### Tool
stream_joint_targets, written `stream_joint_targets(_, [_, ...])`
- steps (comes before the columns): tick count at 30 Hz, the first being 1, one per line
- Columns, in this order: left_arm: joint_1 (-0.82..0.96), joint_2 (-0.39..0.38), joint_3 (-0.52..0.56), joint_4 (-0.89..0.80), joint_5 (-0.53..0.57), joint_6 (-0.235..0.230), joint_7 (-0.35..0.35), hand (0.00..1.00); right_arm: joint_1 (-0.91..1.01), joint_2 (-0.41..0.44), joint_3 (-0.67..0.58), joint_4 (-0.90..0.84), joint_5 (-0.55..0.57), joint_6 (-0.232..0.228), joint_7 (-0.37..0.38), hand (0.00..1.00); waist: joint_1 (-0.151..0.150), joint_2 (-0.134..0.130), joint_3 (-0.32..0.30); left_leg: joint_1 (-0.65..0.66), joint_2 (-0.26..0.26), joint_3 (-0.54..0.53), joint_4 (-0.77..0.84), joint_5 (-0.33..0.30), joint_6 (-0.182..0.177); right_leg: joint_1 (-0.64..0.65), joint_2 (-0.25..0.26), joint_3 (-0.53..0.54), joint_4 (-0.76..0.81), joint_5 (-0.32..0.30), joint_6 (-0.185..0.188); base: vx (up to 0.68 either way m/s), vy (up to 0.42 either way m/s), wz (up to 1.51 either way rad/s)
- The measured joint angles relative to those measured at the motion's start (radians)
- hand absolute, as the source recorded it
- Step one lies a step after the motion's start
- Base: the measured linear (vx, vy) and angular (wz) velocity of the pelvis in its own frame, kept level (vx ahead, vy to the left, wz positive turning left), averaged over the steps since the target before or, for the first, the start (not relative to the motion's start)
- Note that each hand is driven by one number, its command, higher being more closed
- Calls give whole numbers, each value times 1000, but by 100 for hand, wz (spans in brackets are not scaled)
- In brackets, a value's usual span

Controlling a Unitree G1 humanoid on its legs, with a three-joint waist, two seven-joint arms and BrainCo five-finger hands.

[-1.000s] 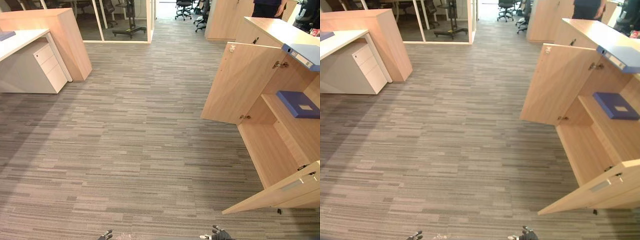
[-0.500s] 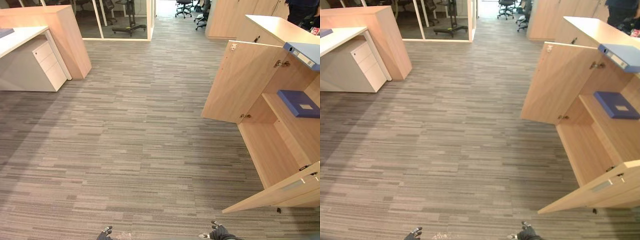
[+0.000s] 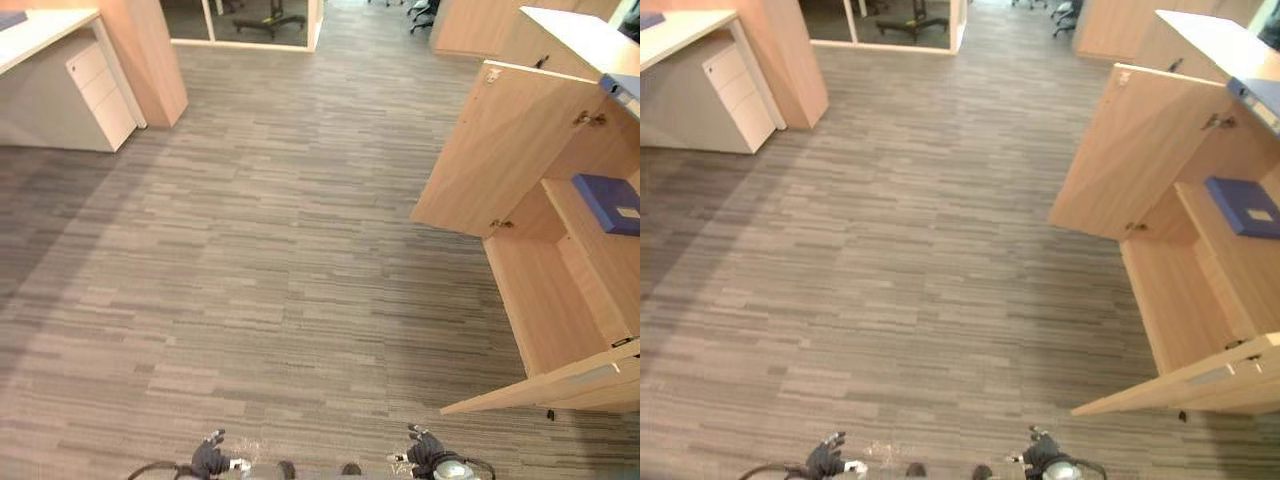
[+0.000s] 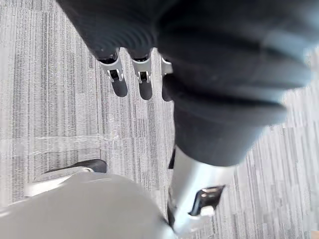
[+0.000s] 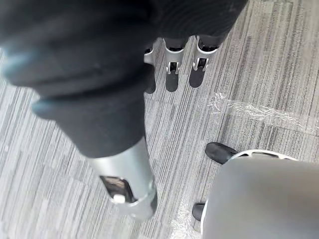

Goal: Walk over to the cabinet, pick up the folder, carry it to the office cabinet, place the folder inside the office cabinet, then close the office cabinet door

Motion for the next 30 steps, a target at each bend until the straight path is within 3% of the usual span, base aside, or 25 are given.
stream_joint_targets(3, [4,-4,-6,-41,-24,-1,0,0,-9,-5,2,0,24,0,5,0,10,24,27,-72,13,11,218,-12,-33,11,0,10,47,-52,-18,-90,77,3])
stream_joint_targets(4, [3,-4,-6,-57,-25,-3,0,0,-9,-7,1,1,36,0,9,0,14,14,37,-109,13,14,287,-15,-44,19,-11,13,61,-64,-23,-45,93,-3])
stream_joint_targets(6, [11,-5,-2,-78,-36,-9,0,0,-15,-9,-1,-1,37,2,13,0,25,22,37,-173,54,37,339,-90,12,16,-34,24,76,-72,-20,-5,117,-13])
stream_joint_targets(8, [15,-7,2,-78,-51,-10,0,0,-13,-15,-2,2,37,3,14,0,27,22,39,-190,87,25,238,-91,3,6,-65,47,72,-79,-9,17,212,-29])
stream_joint_targets(11, [24,-13,24,-75,-75,-7,0,0,-14,-19,-4,2,36,4,13,0,29,25,39,-183,130,-64,-40,-43,-37,1,-128,94,25,-94,17,139,338,-46])
stream_joint_targets(12, [34,-15,29,-73,-108,-4,-1,0,-17,-18,-16,0,38,4,12,0,28,38,41,-167,152,-24,-98,31,-100,22,-142,108,-23,-97,34,297,426,-38])
stream_joint_targets(13, [27,-23,41,-69,-141,-3,-1,0,-23,-19,-32,6,39,7,14,0,28,47,51,-179,153,8,-63,63,-81,29,-149,101,19,-99,61,303,343,-35])
stream_joint_targets(14, [26,-26,47,-65,-155,-3,-1,0,-25,-12,-44,14,38,7,16,0,32,45,51,-185,148,13,-36,60,-75,26,-149,100,61,-99,61,381,285,-28])
stream_joint_targets(16, [44,-31,90,-57,-195,-3,-1,0,-23,21,-63,21,38,15,19,0,49,16,32,-181,105,54,25,29,-25,27,-180,89,118,-104,76,383,219,-44])
stream_joint_targets(18, [63,-41,116,-53,-214,3,0,0,-28,37,-85,24,38,15,23,0,54,5,5,-158,76,107,13,3,13,7,-224,121,121,-67,121,296,206,-62])
stream_joint_targets(19, [67,-45,123,-53,-217,5,0,0,-28,40,-104,25,38,16,24,0,59,7,-3,-142,61,123,0,3,14,0,-239,133,138,-59,130,330,254,-70])
stream_joint_targets(21, [84,-66,141,-28,-220,6,2,0,-6,36,-156,21,47,25,34,0,60,23,-28,-42,7,166,-83,10,63,-76,-298,185,329,-59,130,359,293,-55])
stream_joint_targets(22, [91,-66,140,-28,-220,7,1,0,8,37,-175,18,63,25,36,0,55,19,-39,-17,-8,164,-104,11,67,-107,-317,181,407,-58,127,311,249,-20])
stream_joint_targets(23, [100,-67,139,-31,-220,6,-1,0,27,37,-211,0,94,23,38,0,49,17,-57,39,-44,160,-148,13,78,-176,-367,164,568,-36,89,339,219,8])
stream_joint_targets(24, [102,-69,136,-31,-221,7,-5,0,33,23,-219,-19,110,20,30,0,40,24,-59,99,-70,148,-183,10,104,-217,-429,86,721,20,-4,406,259,18])
stream_joint_targets(25, [104,-70,131,-28,-221,7,-7,0,35,14,-222,-23,114,19,30,0,30,29,-58,129,-78,141,-198,5,123,-233,-461,33,806,23,-45,346,201,31])
stream_joint_targets(26, [102,-67,130,-18,-225,9,-9,0,29,16,-240,-30,115,14,29,0,24,28,-53,182,-86,127,-220,-3,137,-266,-492,-49,946,-38,-47,309,106,34])
stream_joint_targets(28, [100,-68,131,-13,-225,13,-9,0,28,21,-240,-37,116,10,30,0,24,38,-41,247,-63,97,-248,-3,137,-292,-445,-175,1009,-166,-35,295,42,20])
stream_joint_targets(29, [99,-69,133,-7,-225,15,-9,0,23,24,-240,-42,116,7,30,0,24,41,-23,280,-46,90,-258,-3,137,-307,-392,-215,986,-219,-26,246,-69,4])
stream_joint_targets(30, [92,-69,136,10,-245,18,-9,0,18,30,-238,-51,125,-6,32,0,19,44,-5,312,-20,86,-263,-4,139,-339,-301,-256,860,-243,-16,231,-90,8])
